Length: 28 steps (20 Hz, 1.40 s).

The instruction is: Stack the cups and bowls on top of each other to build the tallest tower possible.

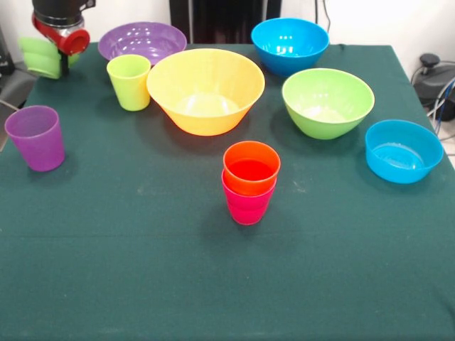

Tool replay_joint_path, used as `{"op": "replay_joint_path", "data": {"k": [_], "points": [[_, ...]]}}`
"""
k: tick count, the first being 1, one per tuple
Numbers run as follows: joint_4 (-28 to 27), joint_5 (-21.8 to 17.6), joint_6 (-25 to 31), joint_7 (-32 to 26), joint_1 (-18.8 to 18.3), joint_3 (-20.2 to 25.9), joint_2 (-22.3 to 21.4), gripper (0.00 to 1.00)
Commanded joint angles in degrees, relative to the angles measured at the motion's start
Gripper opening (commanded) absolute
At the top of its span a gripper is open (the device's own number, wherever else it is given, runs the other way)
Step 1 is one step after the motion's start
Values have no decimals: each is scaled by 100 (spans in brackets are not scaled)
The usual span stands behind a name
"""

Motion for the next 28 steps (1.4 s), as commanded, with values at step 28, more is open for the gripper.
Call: {"op": "replay_joint_path", "data": {"k": [28], "points": [[204,896,1251,292,1594,720,-1036,0]]}}
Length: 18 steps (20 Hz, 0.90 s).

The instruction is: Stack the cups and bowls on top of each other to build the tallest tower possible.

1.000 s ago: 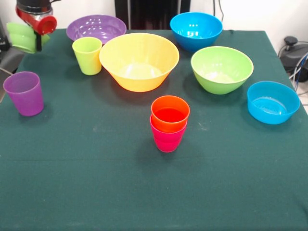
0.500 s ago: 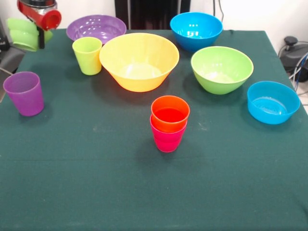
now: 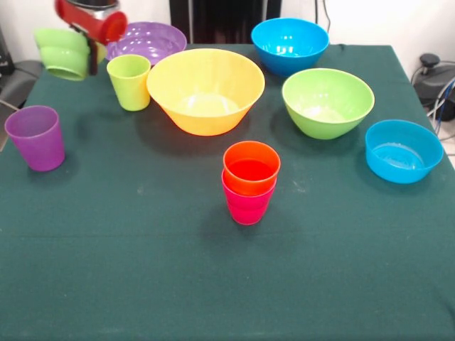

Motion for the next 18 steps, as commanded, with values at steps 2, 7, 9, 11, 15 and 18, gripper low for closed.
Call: {"op": "replay_joint_path", "data": {"k": [2,7,9,11,15,18], "points": [[43,277,614,383,585,235,12,0],[-175,587,1019,541,1090,29,-97,0],[-304,727,1213,603,1283,-48,-113,0],[-456,850,1408,677,1502,-139,-121,0],[-896,1060,1790,792,1871,-265,-7,0],[-1311,1203,2095,808,2079,-335,154,0]]}}
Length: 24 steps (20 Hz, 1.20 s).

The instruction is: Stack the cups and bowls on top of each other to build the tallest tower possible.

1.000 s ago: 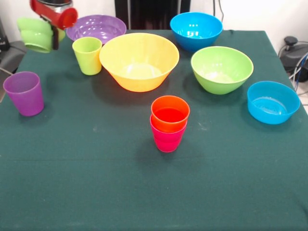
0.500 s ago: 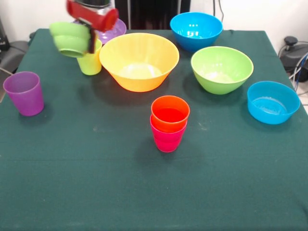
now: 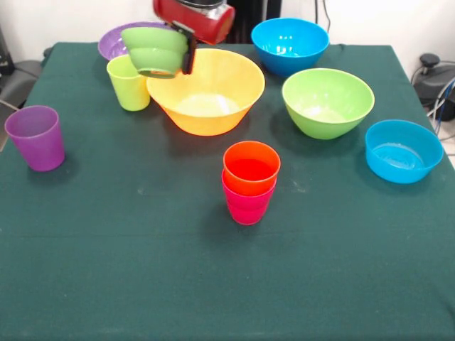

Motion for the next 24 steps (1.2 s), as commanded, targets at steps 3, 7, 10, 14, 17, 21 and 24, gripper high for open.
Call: {"op": "replay_joint_path", "data": {"k": [3,7,10,14,17,21,24], "points": [[-1142,346,1018,830,379,-7,369,0],[-1560,446,1284,838,543,-88,538,0],[-1968,487,1499,788,631,-116,738,0],[-2593,642,1900,727,711,-83,1116,0],[-2722,720,2039,670,741,-88,1190,0],[-3004,823,2458,549,786,-66,1337,0],[-3211,884,2783,488,822,-59,1458,0]]}}
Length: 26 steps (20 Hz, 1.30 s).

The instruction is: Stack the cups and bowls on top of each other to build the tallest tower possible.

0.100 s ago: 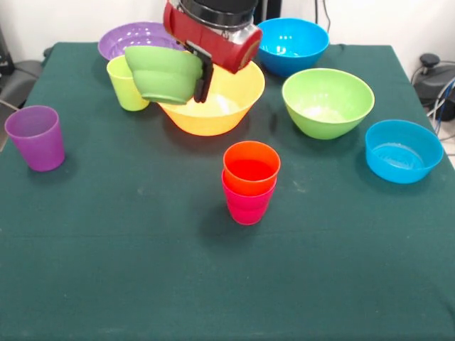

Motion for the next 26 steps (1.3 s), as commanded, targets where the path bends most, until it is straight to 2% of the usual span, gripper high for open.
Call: {"op": "replay_joint_path", "data": {"k": [1,10,16,21,26], "points": [[-703,134,1013,466,151,298,524,0],[-1053,538,1457,570,251,414,905,0],[-1413,702,1449,591,361,433,1232,0],[-1785,822,1565,689,472,362,1453,0],[-2484,871,2094,766,582,235,1767,0]]}}
